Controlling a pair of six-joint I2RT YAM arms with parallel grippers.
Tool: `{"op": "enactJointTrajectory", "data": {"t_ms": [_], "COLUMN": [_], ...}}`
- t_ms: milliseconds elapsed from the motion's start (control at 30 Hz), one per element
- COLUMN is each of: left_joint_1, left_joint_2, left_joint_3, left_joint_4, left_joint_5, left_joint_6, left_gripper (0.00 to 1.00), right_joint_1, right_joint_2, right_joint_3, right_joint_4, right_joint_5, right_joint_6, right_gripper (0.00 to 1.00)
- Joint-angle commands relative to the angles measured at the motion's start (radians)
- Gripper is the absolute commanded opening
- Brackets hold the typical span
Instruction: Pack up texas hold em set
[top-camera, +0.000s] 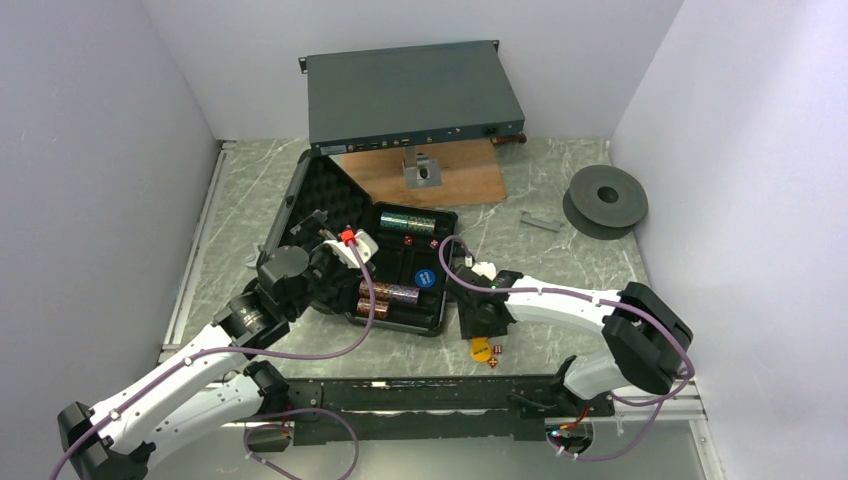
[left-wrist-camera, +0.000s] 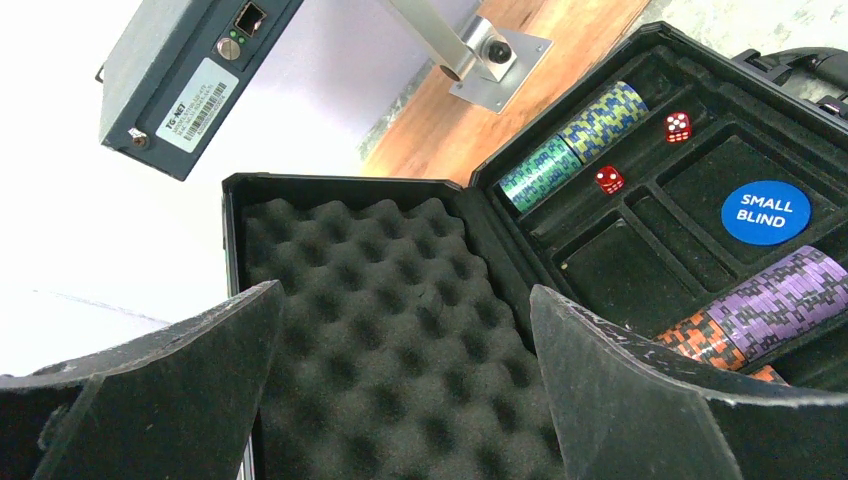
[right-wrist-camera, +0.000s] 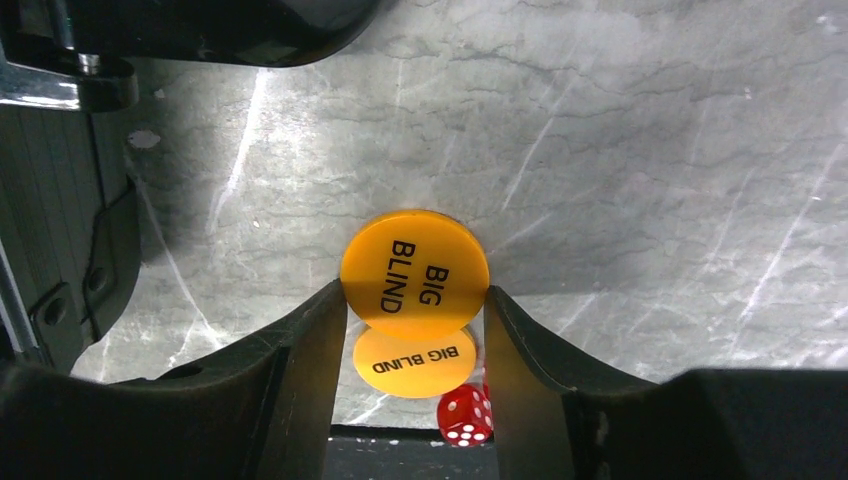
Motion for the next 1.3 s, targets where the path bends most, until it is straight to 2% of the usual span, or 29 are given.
{"op": "enactJointTrajectory", "data": {"t_ms": [0, 367, 600, 1267], "left_joint_1": [0.002, 0.002, 0.002, 0.002], "left_joint_2": [-0.013, -0.011, -0.017, -0.024], "left_joint_3": [0.015, 0.015, 0.011, 0.010], "left_joint_4": [0.009, 0.009, 0.018, 0.018], "left_joint_5": [0.007, 0.010, -0.008, -0.014], "left_joint_6": [0.000, 0.000, 0.000, 0.004], "left_gripper": [1.00, 1.00, 1.00, 1.00], "right_joint_1": [-0.004, -0.004, -0.003, -0.050], "right_joint_2": [-0.035, -0.098, -0.101, 0.172], "right_joint_3": [0.059, 0.142, 0.254, 0.547], "right_joint_4": [-0.067, -0.161, -0.196, -0.087], "right_joint_5": [0.056, 0.090, 0.107, 0.080], "right_joint_6": [-0.009, -0.019, -0.058, -0.207], "right_gripper": [0.48, 0.48, 0.48, 0.49]}}
